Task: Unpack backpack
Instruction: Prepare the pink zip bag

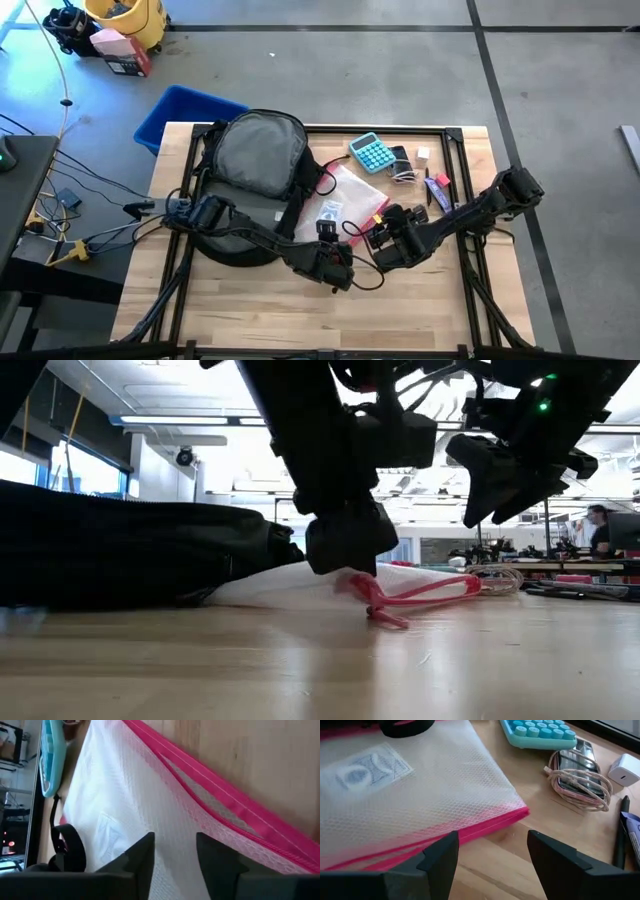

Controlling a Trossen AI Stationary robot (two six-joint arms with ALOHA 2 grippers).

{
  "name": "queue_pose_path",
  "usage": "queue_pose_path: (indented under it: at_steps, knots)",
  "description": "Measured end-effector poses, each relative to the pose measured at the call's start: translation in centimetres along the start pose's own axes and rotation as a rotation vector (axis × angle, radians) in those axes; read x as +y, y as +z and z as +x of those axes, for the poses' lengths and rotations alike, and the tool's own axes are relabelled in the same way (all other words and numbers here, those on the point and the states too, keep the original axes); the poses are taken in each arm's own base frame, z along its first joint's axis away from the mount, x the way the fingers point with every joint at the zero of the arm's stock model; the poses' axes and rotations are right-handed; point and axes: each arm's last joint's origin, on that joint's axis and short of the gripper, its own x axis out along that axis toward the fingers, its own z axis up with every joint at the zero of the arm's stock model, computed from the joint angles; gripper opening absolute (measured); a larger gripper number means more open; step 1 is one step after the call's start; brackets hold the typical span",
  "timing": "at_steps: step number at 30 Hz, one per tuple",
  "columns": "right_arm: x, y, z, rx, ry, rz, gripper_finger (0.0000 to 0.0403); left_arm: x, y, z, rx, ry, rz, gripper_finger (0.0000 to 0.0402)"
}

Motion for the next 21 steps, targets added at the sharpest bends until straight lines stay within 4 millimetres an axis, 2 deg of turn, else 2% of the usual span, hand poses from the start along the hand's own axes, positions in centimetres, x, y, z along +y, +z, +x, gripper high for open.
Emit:
queue_pose_path:
  at_steps: [3, 6, 8, 12, 15, 21]
  knots:
    - [0.0, -0.1, -0.1, -0.003, 0.003, -0.003, 0.0222, 0.4, -0.2, -0.6, 0.015, 0.009, 0.02, 0.0076]
    - [0.0, -0.1, -0.1, -0.003, 0.004, -0.009, 0.0222, 1.4, -1.0, -0.8, 0.085, 0.05, 0.043, 0.0024]
    - [0.1, -0.2, -0.2, -0.004, 0.01, -0.013, 0.0222, 2.1, -1.4, -1.2, 0.117, 0.093, 0.04, 0.0007]
    - [0.2, -0.5, -0.6, -0.011, 0.03, -0.05, 0.0222, 3.2, -1.6, -2.2, 0.122, 0.148, -0.009, 0.0002]
    - [0.1, -0.9, -1.0, -0.015, 0.039, -0.102, 0.0222, 2.8, -1.2, -2.8, 0.076, 0.125, -0.055, 0.0007]
    - [-0.7, -0.7, -2.8, -0.025, 0.029, -0.107, 0.0222, 0.3, 0.9, -3.4, -0.083, -0.154, -0.065, 0.0035]
